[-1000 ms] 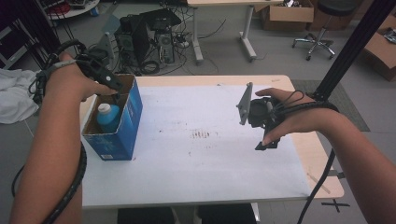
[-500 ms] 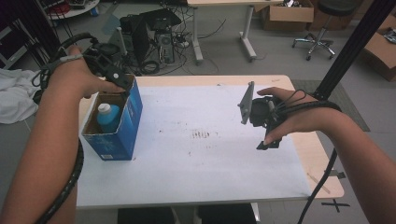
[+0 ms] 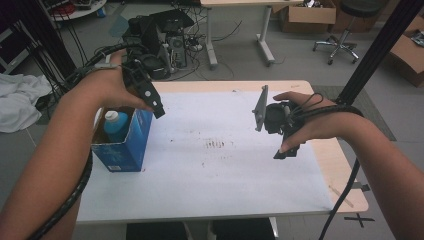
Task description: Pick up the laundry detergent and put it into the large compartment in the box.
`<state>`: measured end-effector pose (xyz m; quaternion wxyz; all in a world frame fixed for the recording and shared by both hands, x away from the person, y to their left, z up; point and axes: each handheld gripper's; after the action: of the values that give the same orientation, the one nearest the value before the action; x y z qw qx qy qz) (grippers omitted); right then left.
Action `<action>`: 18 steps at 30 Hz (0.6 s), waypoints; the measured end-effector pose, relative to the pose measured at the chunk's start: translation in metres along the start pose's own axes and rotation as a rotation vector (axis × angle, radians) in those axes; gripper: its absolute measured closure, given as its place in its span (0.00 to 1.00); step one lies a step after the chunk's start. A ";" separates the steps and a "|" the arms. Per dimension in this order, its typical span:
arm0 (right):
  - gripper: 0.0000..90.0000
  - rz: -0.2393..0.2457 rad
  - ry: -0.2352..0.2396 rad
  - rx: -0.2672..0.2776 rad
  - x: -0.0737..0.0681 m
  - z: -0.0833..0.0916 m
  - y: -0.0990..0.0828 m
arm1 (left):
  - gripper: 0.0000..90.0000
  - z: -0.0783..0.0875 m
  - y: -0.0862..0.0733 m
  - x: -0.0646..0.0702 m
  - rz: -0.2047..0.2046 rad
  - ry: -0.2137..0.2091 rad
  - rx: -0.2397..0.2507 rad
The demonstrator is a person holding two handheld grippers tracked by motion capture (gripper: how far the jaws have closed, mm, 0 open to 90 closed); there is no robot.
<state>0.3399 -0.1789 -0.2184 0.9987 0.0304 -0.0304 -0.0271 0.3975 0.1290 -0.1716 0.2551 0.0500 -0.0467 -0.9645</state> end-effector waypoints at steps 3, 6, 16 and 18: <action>0.18 -0.002 0.001 -0.003 0.001 -0.001 0.001 | 0.00 -0.004 0.002 0.003 -0.050 -0.007 0.002; 0.18 -0.005 0.005 -0.012 0.002 -0.001 0.004 | 0.00 -0.010 0.006 0.010 -0.132 -0.019 -0.003; 0.18 -0.005 0.009 -0.016 0.004 -0.001 0.006 | 0.00 -0.028 0.019 0.031 -0.300 -0.041 -0.055; 0.18 -0.005 0.007 -0.017 0.006 -0.001 0.005 | 0.00 -0.030 0.023 0.037 -0.339 -0.055 -0.063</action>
<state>0.3461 -0.1746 -0.2186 0.9990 0.0222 -0.0264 -0.0299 0.3804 0.0891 -0.2018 0.0889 0.0227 -0.0145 -0.9957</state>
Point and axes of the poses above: each handheld gripper's, and its own axes: z roughly backward along the jaws, y roughly out of its top, x roughly to its right, and after that the axes turned 6 degrees about -z, right-handed
